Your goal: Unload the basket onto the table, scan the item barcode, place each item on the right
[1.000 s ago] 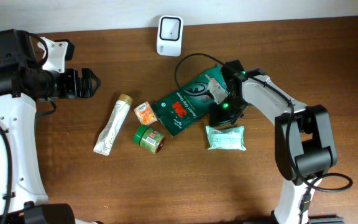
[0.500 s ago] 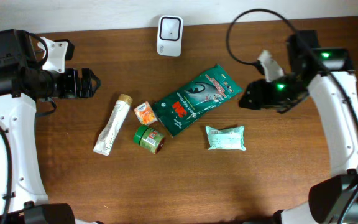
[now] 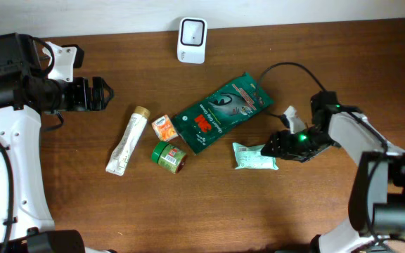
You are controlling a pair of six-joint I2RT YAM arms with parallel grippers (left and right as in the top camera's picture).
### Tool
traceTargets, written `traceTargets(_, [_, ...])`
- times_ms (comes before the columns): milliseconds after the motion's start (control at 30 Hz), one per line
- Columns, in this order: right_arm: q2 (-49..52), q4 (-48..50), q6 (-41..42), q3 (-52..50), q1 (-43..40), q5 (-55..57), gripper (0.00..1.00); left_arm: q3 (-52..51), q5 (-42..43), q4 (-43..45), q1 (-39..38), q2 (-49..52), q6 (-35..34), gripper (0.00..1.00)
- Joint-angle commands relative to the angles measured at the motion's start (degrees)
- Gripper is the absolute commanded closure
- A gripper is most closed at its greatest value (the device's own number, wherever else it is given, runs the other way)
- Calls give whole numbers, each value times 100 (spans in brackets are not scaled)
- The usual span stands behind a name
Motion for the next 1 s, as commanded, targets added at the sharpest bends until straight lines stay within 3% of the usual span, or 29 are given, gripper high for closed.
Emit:
traceTargets(0, [326, 247, 103, -44, 92, -247, 27, 92, 63, 4, 31, -92, 94, 1])
traceTargets(167, [922, 417, 149, -44, 291, -323, 36, 94, 63, 4, 31, -92, 94, 1])
traceTargets(333, [1462, 592, 151, -44, 503, -321, 55, 92, 61, 4, 31, -92, 94, 1])
traceTargets(433, [1598, 638, 170, -44, 501, -321, 91, 92, 61, 4, 31, -92, 94, 1])
traceTargets(467, [1598, 651, 170, -44, 501, -326, 94, 92, 63, 4, 31, -92, 94, 1])
traceTargets(733, [1325, 44, -11, 507, 490, -1394, 96, 92, 61, 4, 31, -92, 94, 1])
traceTargets(867, [437, -1145, -374, 1276, 492, -1587, 96, 94, 61, 4, 31, -92, 94, 1])
traceTargets(967, [-168, -1469, -372, 1620, 492, -1587, 96, 92, 61, 4, 31, -92, 94, 1])
